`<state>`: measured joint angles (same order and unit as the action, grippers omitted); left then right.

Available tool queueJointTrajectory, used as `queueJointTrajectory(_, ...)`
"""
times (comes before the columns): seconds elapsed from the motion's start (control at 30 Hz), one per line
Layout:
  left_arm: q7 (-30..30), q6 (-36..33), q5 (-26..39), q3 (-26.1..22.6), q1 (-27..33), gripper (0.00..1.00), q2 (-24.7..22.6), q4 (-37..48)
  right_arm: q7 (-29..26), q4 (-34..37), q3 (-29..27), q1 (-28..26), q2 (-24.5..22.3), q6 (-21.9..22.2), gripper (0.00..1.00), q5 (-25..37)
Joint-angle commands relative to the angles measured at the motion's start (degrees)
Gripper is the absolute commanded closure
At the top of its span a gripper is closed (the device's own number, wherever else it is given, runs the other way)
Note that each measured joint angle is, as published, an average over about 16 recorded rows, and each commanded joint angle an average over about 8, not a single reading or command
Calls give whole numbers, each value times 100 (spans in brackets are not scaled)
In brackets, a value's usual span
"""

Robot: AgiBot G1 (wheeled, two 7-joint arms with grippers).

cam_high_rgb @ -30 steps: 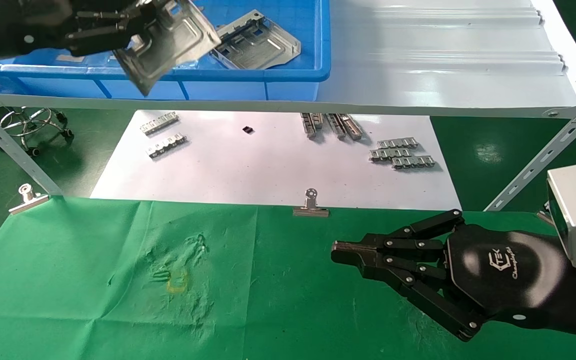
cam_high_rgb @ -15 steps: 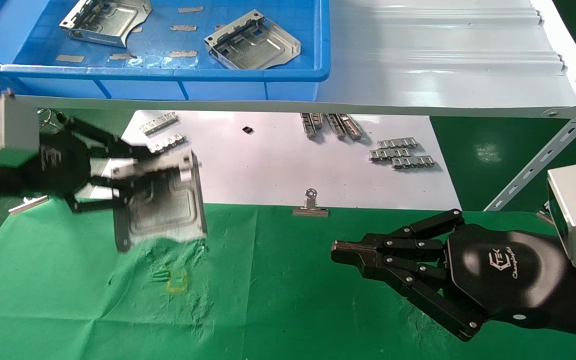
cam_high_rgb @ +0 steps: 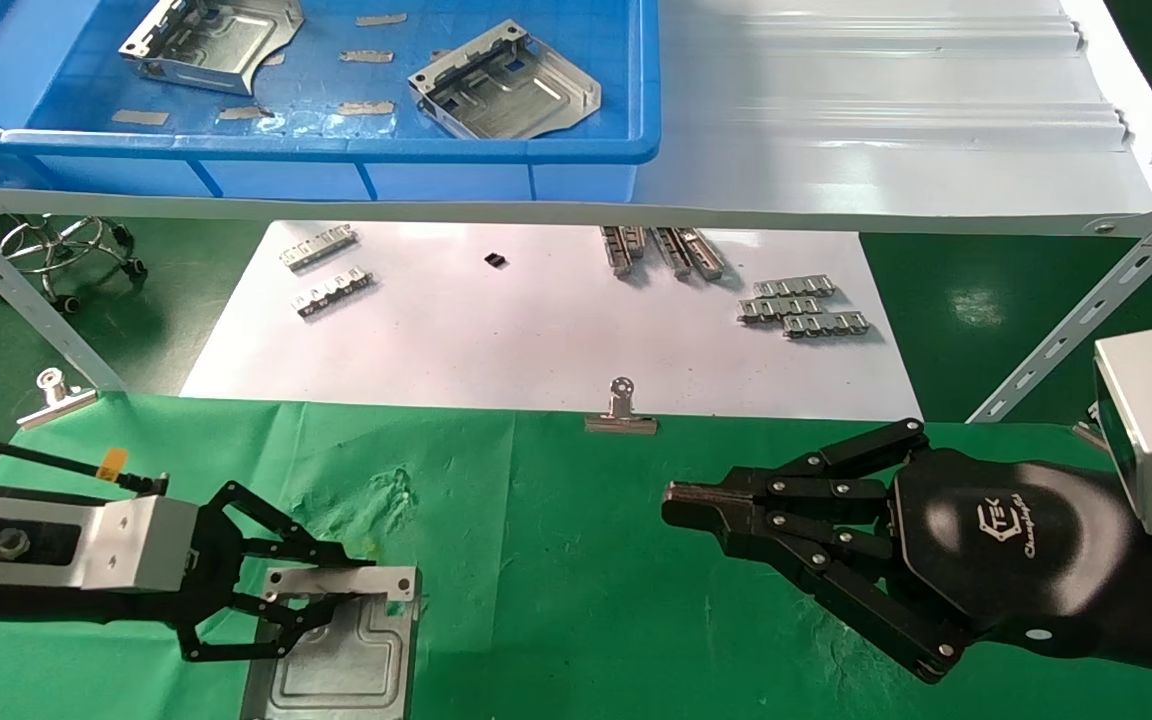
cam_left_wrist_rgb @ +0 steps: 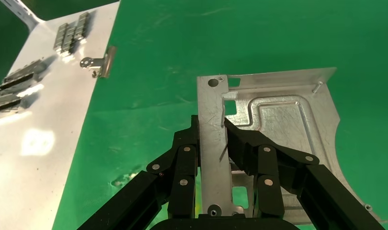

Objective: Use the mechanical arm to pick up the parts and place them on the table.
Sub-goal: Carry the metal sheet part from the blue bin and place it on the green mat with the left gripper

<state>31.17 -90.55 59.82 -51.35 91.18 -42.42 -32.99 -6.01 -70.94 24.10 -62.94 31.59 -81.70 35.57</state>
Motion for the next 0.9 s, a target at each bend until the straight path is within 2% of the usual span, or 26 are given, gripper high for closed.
queueJointTrajectory(0.03, 134, 10, -19, -118, -4, 100, -77, 191, 0, 0, 0, 0, 0, 0, 100, 0)
queueJointTrajectory(0.27, 851, 174, 212, -309, 106, 100, -441, 1064, 0, 0, 0, 0, 0, 0, 100, 0)
queueJointTrajectory(0.67, 1897, 464, 305, -317, 262, 99, -1007, 2188, 0, 0, 0, 0, 0, 0, 100, 0)
queueJointTrajectory(0.73, 2021, 490, 303, -312, 276, 90, -1071, 2312, 0, 0, 0, 0, 0, 0, 100, 0)
queueJointTrajectory(0.9, 2260, 595, 297, -298, 316, 29, -1194, 2576, 0, 0, 0, 0, 0, 0, 100, 0)
